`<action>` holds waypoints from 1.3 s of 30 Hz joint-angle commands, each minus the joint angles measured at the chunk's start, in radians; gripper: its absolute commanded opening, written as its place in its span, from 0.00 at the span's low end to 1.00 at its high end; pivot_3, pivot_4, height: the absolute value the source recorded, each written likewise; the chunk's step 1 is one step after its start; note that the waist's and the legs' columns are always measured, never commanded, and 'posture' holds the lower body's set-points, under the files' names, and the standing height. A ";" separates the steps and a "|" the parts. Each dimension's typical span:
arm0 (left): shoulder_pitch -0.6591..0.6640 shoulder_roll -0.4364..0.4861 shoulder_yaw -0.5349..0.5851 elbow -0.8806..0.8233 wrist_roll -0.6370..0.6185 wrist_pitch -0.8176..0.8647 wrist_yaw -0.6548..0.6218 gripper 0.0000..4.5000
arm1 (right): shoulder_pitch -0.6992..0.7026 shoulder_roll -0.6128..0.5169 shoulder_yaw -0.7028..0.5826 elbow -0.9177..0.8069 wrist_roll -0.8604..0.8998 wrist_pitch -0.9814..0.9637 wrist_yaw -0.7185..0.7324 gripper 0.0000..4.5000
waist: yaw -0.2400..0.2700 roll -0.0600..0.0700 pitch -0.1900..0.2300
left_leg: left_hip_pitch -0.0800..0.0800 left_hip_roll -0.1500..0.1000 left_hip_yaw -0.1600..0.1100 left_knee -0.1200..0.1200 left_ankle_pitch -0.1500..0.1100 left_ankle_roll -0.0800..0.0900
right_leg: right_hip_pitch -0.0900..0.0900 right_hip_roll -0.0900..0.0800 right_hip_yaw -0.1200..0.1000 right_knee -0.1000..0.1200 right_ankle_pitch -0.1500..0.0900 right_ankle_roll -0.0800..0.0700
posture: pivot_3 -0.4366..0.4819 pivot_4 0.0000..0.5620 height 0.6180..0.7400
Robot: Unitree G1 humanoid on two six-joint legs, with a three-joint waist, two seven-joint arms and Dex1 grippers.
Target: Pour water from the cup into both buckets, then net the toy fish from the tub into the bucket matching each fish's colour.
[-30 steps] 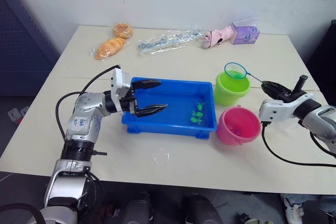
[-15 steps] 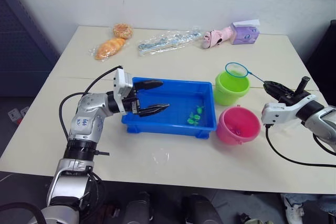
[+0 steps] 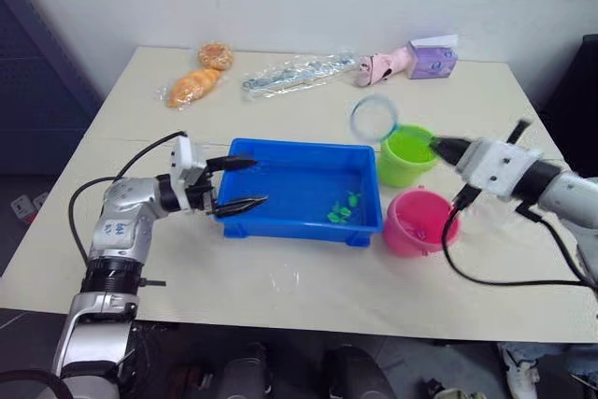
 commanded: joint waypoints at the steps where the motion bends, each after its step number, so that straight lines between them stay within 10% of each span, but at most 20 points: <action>1: 0.009 0.017 0.028 -0.021 0.000 -0.025 -0.006 0.99 | 0.002 -0.038 0.029 -0.098 -0.013 0.108 0.075 0.00 | 0.009 0.000 0.000 | 0.000 -0.001 0.000 0.001 -0.001 0.001 | 0.000 -0.001 0.000 0.000 0.000 0.000 | 0.48 0.27 1.00; 39: 0.088 -0.033 0.013 -0.132 0.001 0.018 0.048 0.99 | -0.374 -0.016 0.319 0.025 -0.411 0.158 0.409 0.00 | -0.005 0.000 0.000 | 0.000 -0.003 0.001 0.001 -0.002 0.002 | -0.001 -0.004 -0.001 0.000 0.000 0.000 | 0.48 0.27 1.00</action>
